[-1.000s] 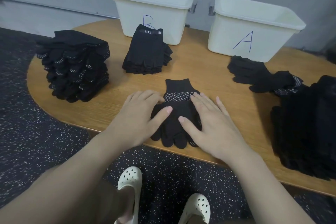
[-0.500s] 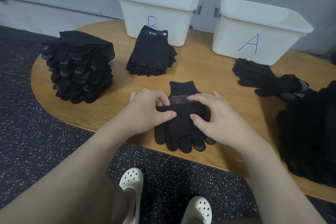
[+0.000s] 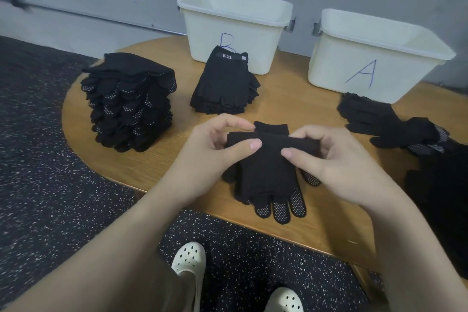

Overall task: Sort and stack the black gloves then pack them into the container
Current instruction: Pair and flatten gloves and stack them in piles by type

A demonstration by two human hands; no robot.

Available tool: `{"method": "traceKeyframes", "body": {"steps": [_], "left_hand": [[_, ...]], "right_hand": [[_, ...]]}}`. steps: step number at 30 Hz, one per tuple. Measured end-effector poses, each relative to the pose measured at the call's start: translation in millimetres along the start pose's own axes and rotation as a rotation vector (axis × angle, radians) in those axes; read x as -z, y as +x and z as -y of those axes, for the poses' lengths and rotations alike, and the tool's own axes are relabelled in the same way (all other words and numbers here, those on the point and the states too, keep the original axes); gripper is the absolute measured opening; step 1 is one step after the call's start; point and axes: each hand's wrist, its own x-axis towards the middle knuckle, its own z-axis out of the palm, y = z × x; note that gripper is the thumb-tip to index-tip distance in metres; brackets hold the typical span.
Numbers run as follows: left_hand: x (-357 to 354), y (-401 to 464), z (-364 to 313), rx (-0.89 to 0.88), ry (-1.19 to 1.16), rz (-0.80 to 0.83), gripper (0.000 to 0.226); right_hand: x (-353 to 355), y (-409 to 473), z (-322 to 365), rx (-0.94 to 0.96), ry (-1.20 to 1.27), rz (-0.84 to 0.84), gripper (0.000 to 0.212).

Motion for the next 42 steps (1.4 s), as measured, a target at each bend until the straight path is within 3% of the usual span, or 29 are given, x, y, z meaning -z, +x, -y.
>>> {"method": "traceKeyframes", "body": {"steps": [5, 15, 26, 34, 42], "left_hand": [[8.1, -6.8, 0.1, 0.004, -0.011, 0.066, 0.039], [53.7, -10.8, -18.7, -0.151, 0.094, -0.268, 0.005], [124.0, -8.8, -56.7, -0.213, 0.238, -0.566, 0.014], [165.0, 7.6, -65.5, -0.159, 0.414, -0.648, 0.024], [183.6, 24.7, -67.1, -0.082, 0.306, -0.682, 0.014]], "right_hand": [[-15.0, 13.3, 16.2, 0.061, 0.246, -0.119, 0.006], [-64.3, 56.3, 41.6, 0.107, 0.506, -0.241, 0.011], [-126.2, 112.6, 85.5, 0.158, 0.745, -0.060, 0.016], [-161.4, 150.5, 100.5, 0.154, 0.671, -0.212, 0.017], [-170.0, 178.3, 103.5, 0.141, 0.692, -0.232, 0.014]]}}
